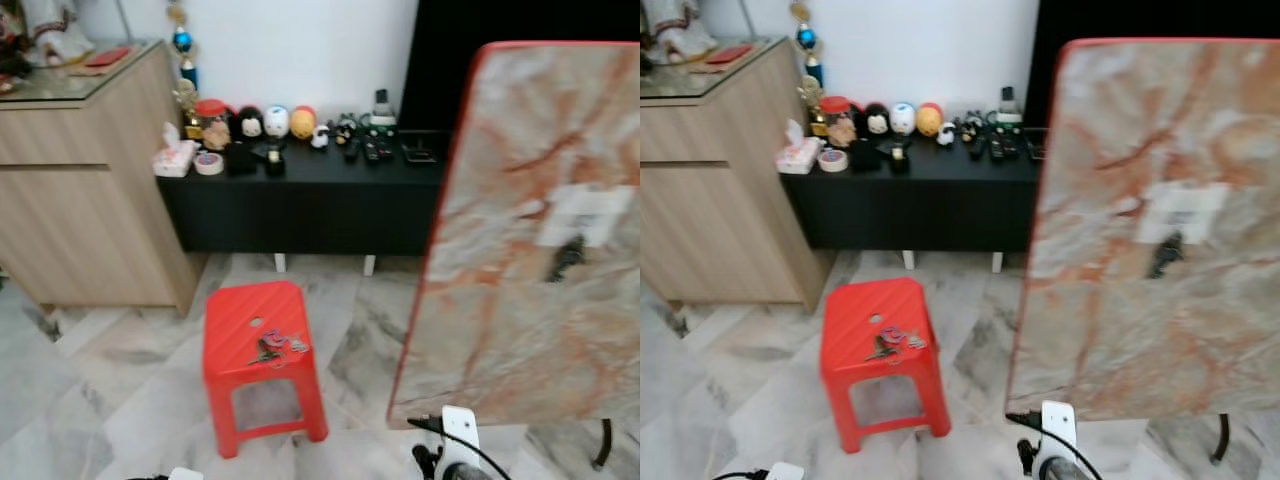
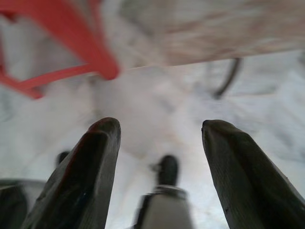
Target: Hang keys on a hook
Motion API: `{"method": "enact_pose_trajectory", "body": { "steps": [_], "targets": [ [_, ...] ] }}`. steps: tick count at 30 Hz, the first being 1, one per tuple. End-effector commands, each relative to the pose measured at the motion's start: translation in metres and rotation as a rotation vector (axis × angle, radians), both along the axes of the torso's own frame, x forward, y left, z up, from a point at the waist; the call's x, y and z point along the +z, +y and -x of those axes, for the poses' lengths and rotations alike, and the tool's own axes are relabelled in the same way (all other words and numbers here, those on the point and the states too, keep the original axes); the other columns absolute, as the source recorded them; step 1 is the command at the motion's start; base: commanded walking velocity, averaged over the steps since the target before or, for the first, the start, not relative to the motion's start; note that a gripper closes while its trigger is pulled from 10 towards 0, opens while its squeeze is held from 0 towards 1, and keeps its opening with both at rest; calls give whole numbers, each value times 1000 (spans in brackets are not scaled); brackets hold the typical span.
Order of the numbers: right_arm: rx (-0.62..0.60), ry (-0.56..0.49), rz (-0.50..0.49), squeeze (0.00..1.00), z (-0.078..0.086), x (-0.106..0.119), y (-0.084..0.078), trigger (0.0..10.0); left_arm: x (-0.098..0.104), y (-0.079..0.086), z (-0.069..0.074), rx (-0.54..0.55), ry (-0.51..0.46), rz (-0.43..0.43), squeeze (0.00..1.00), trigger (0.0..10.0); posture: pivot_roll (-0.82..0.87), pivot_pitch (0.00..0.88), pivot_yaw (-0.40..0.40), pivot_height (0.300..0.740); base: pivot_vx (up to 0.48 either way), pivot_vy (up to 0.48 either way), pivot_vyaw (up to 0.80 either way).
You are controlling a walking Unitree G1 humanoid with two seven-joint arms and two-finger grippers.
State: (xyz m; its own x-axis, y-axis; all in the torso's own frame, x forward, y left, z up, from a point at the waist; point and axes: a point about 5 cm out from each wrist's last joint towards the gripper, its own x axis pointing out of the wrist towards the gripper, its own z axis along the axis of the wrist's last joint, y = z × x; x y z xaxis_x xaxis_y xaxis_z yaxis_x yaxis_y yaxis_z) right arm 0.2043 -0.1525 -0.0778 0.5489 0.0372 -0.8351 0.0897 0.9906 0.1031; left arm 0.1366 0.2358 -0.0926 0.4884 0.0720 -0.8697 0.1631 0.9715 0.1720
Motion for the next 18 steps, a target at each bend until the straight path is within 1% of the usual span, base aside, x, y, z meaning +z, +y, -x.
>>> {"method": "enact_pose_trajectory", "body": {
  "steps": [1,18],
  "targets": [
    [-5,0,4,0,0,0,-3,10000,0,-1,0,3,4,4,0,10000,59,0,-25,740,0,341,0],
    [-3,-3,4,0,-1,1,-3,10000,0,-1,0,14,3,5,0,10000,61,0,-28,740,0,335,0]
  ]
}}
